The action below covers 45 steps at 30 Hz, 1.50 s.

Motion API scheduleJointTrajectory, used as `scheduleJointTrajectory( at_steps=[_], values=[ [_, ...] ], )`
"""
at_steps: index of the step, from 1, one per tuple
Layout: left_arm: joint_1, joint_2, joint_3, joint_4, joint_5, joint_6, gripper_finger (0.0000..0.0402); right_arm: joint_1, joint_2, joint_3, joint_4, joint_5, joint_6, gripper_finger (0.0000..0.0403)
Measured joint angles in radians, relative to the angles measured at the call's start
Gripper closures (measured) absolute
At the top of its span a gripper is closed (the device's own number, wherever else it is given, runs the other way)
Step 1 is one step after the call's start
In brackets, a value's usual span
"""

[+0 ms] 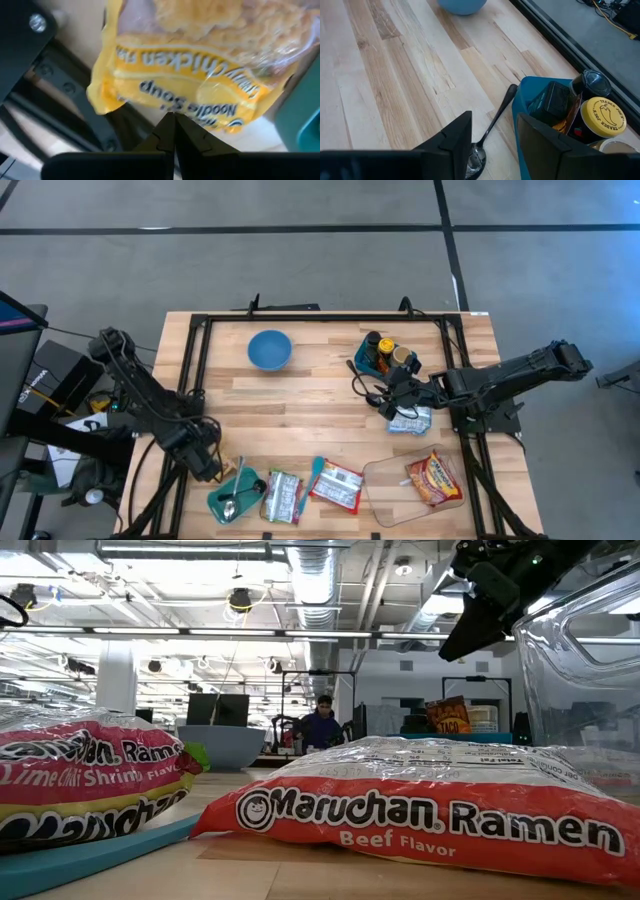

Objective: Pick & Place Food Item
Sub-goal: Put the yellow noodle pack into the transparent bin

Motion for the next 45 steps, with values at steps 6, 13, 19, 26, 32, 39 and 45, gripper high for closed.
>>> scheduleJointTrajectory(
  at_steps=[6, 13, 19, 26, 32, 39, 45],
  values=[
    [0.0, 0.004, -0.055, 0.1, -0.002, -0.001, 0.0402, 0.0, 0.0, 0.0, 0.0, 0.0, 0.0, 0.0253],
    [0.0, 0.004, -0.072, 0.128, -0.113, -0.004, 0.0402, 0.0, 0.0, 0.0, 0.0, 0.0, 0.0, 0.0253],
    [0.0, 0.004, -0.072, 0.128, -0.214, -0.005, 0.0402, 0.0, 0.0, 0.0, 0.001, 0.0, -0.001, 0.0253],
    [0.0, 0.004, -0.072, 0.128, -0.382, -0.005, 0.0402, 0.0, 0.0, 0.0, 0.001, 0.0, -0.001, 0.0253],
    [0.011, 0.004, -0.071, 0.127, -0.529, -0.005, 0.0402, 0.001, 0.0, 0.0, 0.001, 0.0, -0.002, 0.0253],
    [0.056, 0.004, -0.071, 0.124, -0.608, 0.0, 0.0402, 0.001, 0.0, 0.0, 0.001, 0.0, -0.002, 0.0253],
    [0.1, 0.004, -0.071, 0.119, -0.628, 0.0, 0.0402, 0.001, 0.0, 0.0, 0.001, 0.0, -0.001, 0.0253]
  ],
)
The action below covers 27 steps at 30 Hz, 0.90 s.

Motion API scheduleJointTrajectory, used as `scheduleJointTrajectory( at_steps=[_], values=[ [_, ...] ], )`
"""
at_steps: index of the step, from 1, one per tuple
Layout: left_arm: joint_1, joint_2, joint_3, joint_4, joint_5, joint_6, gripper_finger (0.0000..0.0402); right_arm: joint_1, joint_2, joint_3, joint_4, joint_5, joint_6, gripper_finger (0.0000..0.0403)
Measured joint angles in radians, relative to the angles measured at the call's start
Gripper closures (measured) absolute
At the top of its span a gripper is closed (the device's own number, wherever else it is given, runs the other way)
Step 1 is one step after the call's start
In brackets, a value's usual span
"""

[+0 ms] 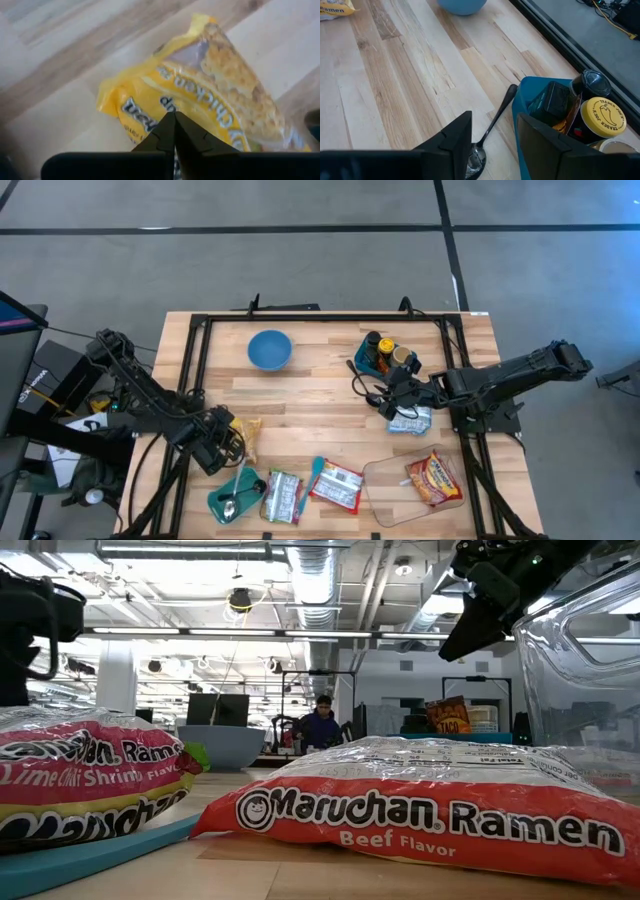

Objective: Pick & Place Food Item
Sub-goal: Put the yellow noodle pack into the transparent bin

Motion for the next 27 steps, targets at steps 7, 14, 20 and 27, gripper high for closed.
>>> scheduleJointTrajectory(
  at_steps=[7, 14, 20, 27],
  values=[
    [0.023, -0.008, 0.0, 0.0, -0.005, 0.0, 0.0402, 0.0, 0.0, 0.0, 0.0, 0.0, 0.0, 0.0253],
    [0.023, -0.071, 0.001, 0.016, 0.116, -0.008, 0.0402, 0.0, 0.0, 0.0, 0.0, 0.0, 0.0, 0.0253],
    [0.009, -0.128, 0.001, 0.019, 0.198, -0.006, 0.0402, -0.001, 0.0, 0.0, 0.0, 0.0, 0.0, 0.0253],
    [-0.023, -0.151, 0.001, 0.037, 0.284, -0.006, 0.0402, -0.001, 0.0, 0.0, -0.001, 0.0, 0.0, 0.0253]
  ],
)
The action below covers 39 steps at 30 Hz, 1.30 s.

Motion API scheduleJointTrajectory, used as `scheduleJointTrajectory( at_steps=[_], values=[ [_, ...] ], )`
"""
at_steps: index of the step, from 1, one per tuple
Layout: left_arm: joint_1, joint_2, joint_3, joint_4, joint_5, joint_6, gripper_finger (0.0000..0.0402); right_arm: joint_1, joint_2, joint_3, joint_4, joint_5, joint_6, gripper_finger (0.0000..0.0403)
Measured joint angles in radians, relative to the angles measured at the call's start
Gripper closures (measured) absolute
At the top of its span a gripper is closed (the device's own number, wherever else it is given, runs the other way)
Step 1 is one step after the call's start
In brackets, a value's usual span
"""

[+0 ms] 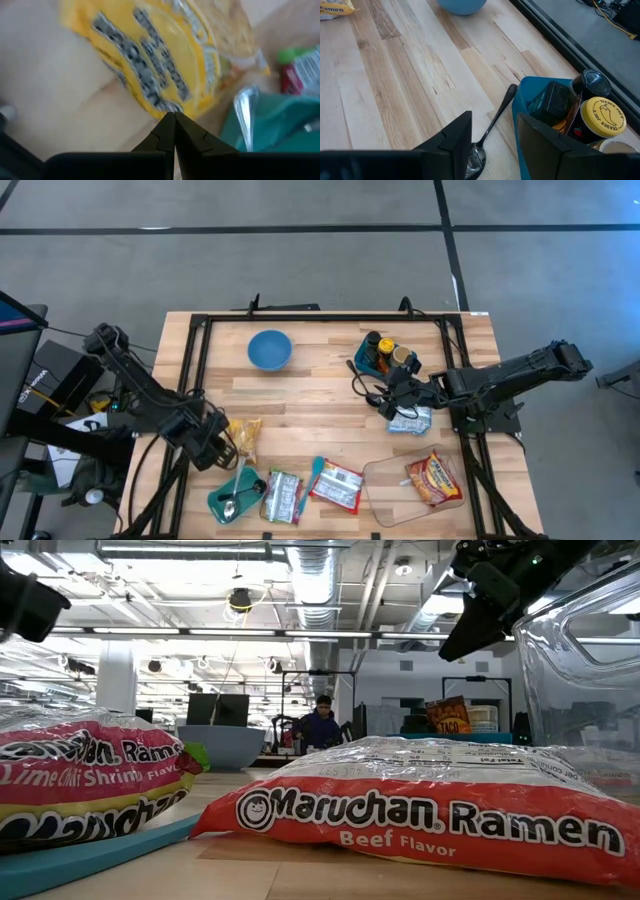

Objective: Pick & Place Food Item
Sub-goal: Put the yellow noodle pack into the transparent bin

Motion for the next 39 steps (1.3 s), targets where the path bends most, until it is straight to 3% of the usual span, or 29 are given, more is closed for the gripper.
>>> scheduleJointTrajectory(
  at_steps=[21, 33, 39],
  values=[
    [-0.043, 0.205, 0.0, 0.164, 0.052, -0.003, 0.0402, 0.0, 0.0, 0.0, 0.0, 0.0, 0.0, 0.0253],
    [0.035, 0.228, 0.0, 0.04, -0.104, 0.005, 0.0402, 0.001, 0.0, 0.0, 0.0, 0.0, 0.0, 0.0253],
    [0.063, 0.228, 0.0, 0.025, -0.235, 0.006, 0.0402, 0.001, 0.0, 0.0, 0.0, 0.0, 0.0, 0.0253]
  ],
)
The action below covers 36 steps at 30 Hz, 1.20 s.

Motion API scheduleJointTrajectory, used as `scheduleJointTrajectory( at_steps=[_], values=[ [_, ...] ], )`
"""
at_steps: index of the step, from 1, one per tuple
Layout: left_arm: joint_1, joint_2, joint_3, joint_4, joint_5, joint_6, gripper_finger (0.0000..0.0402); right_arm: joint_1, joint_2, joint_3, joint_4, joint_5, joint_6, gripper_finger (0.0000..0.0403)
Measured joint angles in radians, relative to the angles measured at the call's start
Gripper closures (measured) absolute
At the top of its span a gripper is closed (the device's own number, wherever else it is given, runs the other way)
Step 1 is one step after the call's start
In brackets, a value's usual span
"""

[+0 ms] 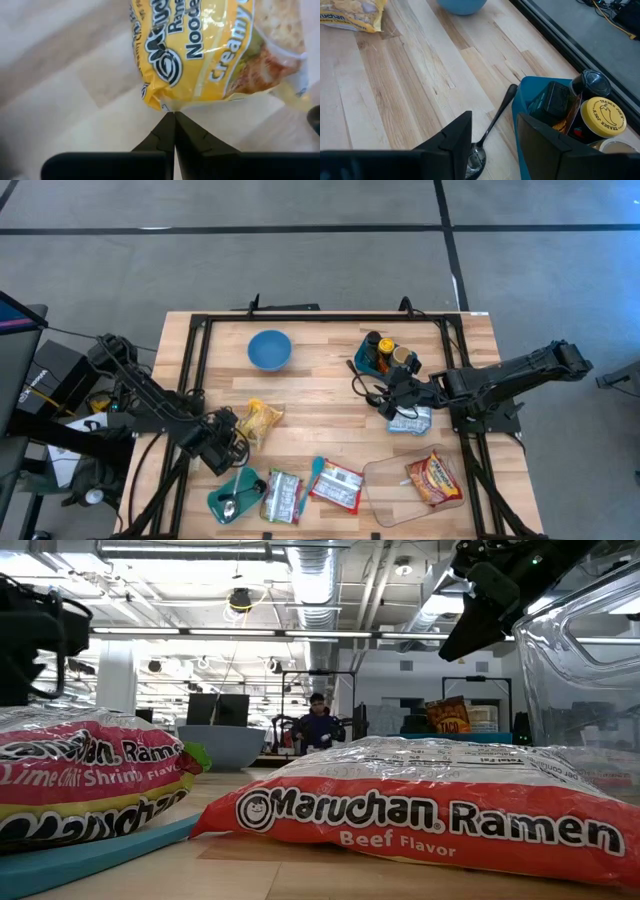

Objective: Pick & Place Food Item
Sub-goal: Put the yellow noodle pack into the transparent bin

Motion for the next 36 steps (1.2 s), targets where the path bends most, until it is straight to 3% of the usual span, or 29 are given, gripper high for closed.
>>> scheduleJointTrajectory(
  at_steps=[27, 31, 36],
  values=[
    [0.012, -0.106, 0.0, -0.043, -0.04, -0.056, 0.0398, 0.0, 0.0, 0.0, 0.0, 0.0, 0.0, 0.0253],
    [0.04, -0.106, 0.0, -0.073, -0.023, -0.08, 0.0377, -0.001, 0.0, 0.0, 0.0, 0.0, 0.0, 0.0253],
    [0.078, -0.106, -0.001, -0.097, 0.004, -0.093, 0.0324, -0.001, 0.0, 0.0, 0.0, 0.0, 0.0, 0.0253]
  ],
)
